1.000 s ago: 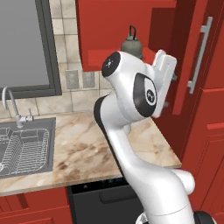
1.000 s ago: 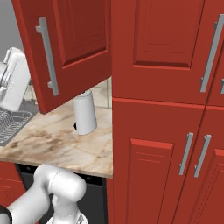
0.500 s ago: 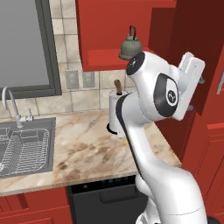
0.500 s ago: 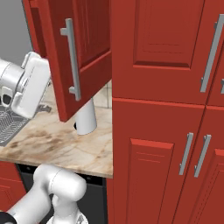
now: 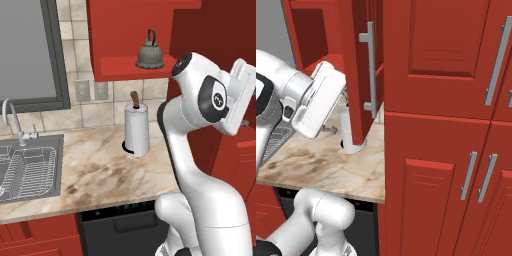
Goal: Open the cabinet, pick the kettle from the cabinet, and place it in the sink.
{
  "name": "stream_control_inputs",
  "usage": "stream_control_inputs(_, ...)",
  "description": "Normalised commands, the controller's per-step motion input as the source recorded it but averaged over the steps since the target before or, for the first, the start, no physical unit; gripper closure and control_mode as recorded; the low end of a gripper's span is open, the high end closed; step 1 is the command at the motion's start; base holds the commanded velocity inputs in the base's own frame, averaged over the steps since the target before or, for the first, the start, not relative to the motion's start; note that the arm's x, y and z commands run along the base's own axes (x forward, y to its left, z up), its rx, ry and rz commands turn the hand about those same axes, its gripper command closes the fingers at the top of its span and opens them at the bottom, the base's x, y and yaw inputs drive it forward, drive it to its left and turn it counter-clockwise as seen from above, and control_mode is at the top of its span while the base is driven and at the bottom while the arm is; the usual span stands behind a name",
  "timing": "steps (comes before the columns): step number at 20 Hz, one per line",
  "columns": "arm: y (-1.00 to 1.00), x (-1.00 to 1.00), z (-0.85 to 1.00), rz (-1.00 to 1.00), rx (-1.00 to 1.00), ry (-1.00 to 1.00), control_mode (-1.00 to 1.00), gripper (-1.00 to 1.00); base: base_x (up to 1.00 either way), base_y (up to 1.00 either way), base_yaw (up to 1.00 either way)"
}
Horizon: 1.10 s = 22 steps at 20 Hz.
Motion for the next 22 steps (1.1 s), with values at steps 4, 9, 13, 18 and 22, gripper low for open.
stream_control_inputs(4, -0.43, -0.09, -0.02, -0.04, 0.00, 0.12, -1.00, -1.00, 0.00, 0.00, 0.00)
stream_control_inputs(9, 0.08, -0.03, -0.13, 0.00, -0.02, 0.04, -1.00, -1.00, 0.00, 0.00, 0.00)
stream_control_inputs(13, 0.34, 0.00, -0.03, 0.06, -0.03, 0.01, -1.00, -1.00, 0.00, 0.00, 0.00)
stream_control_inputs(18, 0.44, -0.05, 0.03, 0.11, -0.13, 0.10, -1.00, -1.00, 0.00, 0.00, 0.00)
stream_control_inputs(22, 0.43, -0.03, 0.14, 0.26, -0.27, 0.30, -1.00, -1.00, 0.00, 0.00, 0.00)
